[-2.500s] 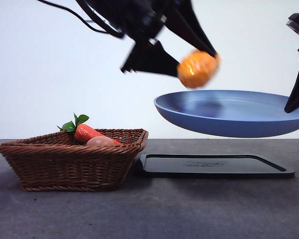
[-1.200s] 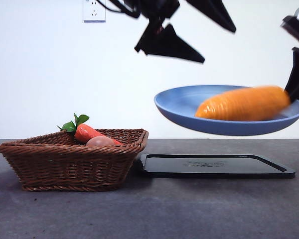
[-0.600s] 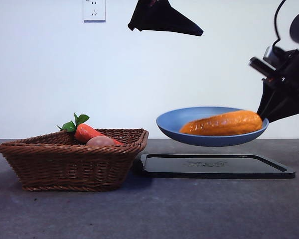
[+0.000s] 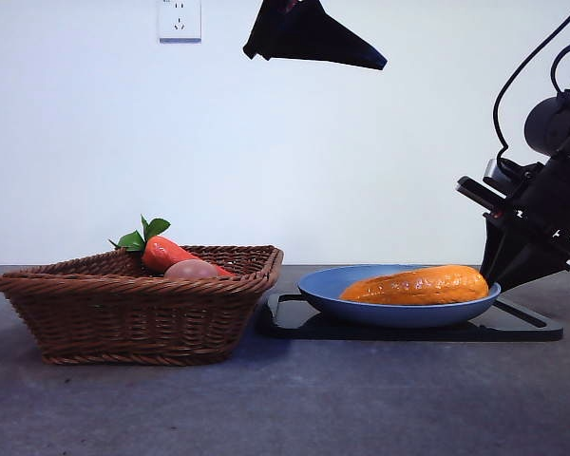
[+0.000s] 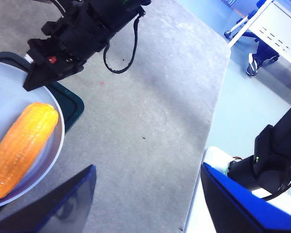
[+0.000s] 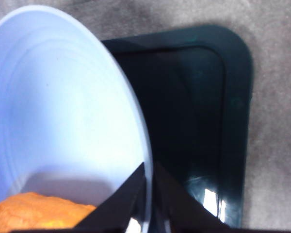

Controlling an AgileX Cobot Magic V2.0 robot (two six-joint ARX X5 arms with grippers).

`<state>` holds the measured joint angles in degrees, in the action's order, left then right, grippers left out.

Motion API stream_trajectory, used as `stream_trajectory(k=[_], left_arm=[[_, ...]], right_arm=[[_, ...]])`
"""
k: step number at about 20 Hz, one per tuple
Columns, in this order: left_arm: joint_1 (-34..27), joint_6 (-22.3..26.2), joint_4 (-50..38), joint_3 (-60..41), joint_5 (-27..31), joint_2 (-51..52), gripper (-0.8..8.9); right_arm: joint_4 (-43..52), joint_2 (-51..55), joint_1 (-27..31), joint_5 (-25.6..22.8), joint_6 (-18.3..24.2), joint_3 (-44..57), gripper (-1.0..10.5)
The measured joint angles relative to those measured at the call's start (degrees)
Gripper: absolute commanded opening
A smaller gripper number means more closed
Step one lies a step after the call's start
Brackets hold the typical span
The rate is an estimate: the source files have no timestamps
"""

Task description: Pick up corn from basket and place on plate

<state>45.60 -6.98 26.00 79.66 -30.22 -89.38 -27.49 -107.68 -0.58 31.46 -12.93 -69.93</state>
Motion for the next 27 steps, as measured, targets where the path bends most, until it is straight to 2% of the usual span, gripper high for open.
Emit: stream_trajectory(k=[4, 11, 16, 19, 23, 27], left_arm=[[0.0, 0.0, 0.7, 0.0, 0.0, 0.0, 3.52], [0.0, 0.0, 1.9, 0.0, 0.0, 0.0, 3.52], [-0.2, 0.0, 2.1, 0.0, 0.0, 0.0, 3.52], [-0.7, 0.0, 2.3, 0.0, 0.0, 0.0, 3.51], [-2.0, 0.4, 5.0, 0.0, 0.0, 0.0, 3.46], [-3.6, 1.1, 8.1, 0.0, 0.0, 0.0, 2.54]], right_arm=[[-0.5, 0.0, 0.0, 0.0, 0.0, 0.0, 1.7], [-2.9, 1.5, 1.1, 0.0, 0.3, 0.0, 1.8], [-8.7, 13.7, 3.7, -1.5, 3.8, -0.2, 1.8], [-16.6, 22.1, 3.1, -1.2, 7.6, -0.2, 1.8], [-27.2, 34.0, -1.3, -1.1, 11.9, -0.2, 1.8], [-35.2, 41.8, -6.1, -1.1, 14.5, -0.2, 1.5]])
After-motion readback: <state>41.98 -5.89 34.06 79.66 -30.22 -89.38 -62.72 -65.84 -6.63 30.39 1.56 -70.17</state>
